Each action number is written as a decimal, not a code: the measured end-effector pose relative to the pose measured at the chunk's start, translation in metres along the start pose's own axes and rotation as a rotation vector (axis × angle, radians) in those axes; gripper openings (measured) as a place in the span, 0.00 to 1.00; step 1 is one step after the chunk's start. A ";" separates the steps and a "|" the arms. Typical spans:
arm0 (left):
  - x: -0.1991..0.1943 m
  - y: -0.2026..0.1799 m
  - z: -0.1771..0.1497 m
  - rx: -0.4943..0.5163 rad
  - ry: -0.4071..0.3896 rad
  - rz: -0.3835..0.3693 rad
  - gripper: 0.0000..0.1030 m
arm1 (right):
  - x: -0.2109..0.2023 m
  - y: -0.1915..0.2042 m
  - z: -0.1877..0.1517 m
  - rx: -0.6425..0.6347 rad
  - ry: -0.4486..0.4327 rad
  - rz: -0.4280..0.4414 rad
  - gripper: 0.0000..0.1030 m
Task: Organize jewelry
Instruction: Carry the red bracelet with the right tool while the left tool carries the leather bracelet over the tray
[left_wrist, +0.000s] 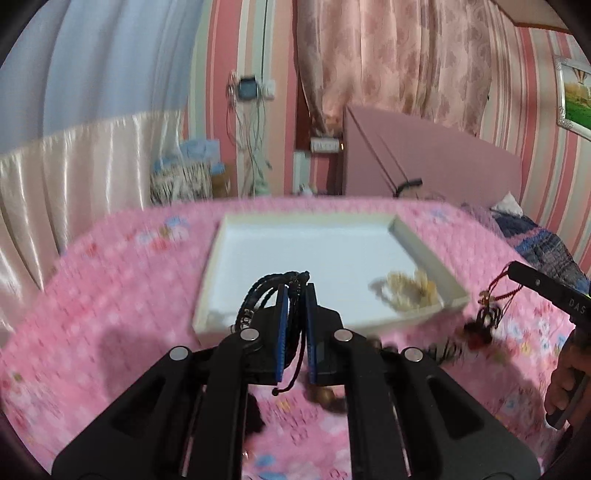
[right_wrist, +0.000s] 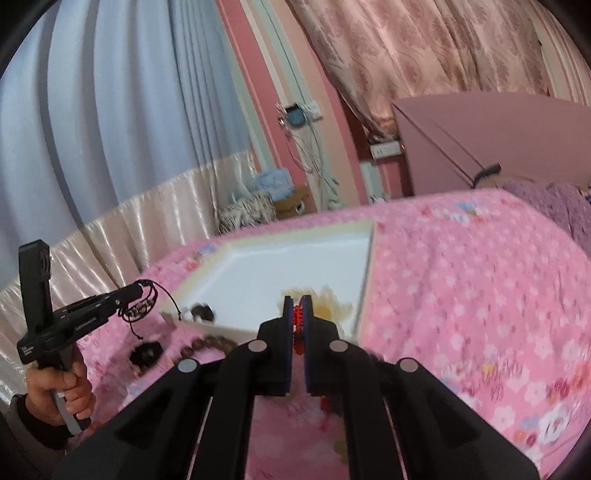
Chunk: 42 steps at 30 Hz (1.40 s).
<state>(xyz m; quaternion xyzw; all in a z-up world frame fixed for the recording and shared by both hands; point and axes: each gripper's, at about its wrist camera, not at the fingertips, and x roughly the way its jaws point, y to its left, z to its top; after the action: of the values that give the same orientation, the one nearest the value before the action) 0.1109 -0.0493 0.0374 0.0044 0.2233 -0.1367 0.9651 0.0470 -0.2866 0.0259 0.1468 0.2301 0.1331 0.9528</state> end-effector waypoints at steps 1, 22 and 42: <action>-0.002 0.003 0.009 -0.001 -0.020 0.004 0.07 | 0.000 0.004 0.008 -0.013 -0.012 -0.002 0.04; 0.118 0.052 0.048 -0.076 0.059 -0.009 0.07 | 0.118 0.024 0.060 -0.080 0.069 0.011 0.04; 0.158 0.057 0.022 -0.127 0.180 0.034 0.07 | 0.138 -0.014 0.037 0.009 0.185 -0.172 0.05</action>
<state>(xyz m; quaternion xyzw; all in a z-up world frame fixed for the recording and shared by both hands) 0.2717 -0.0374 -0.0141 -0.0408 0.3171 -0.1050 0.9417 0.1855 -0.2635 -0.0023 0.1180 0.3295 0.0628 0.9346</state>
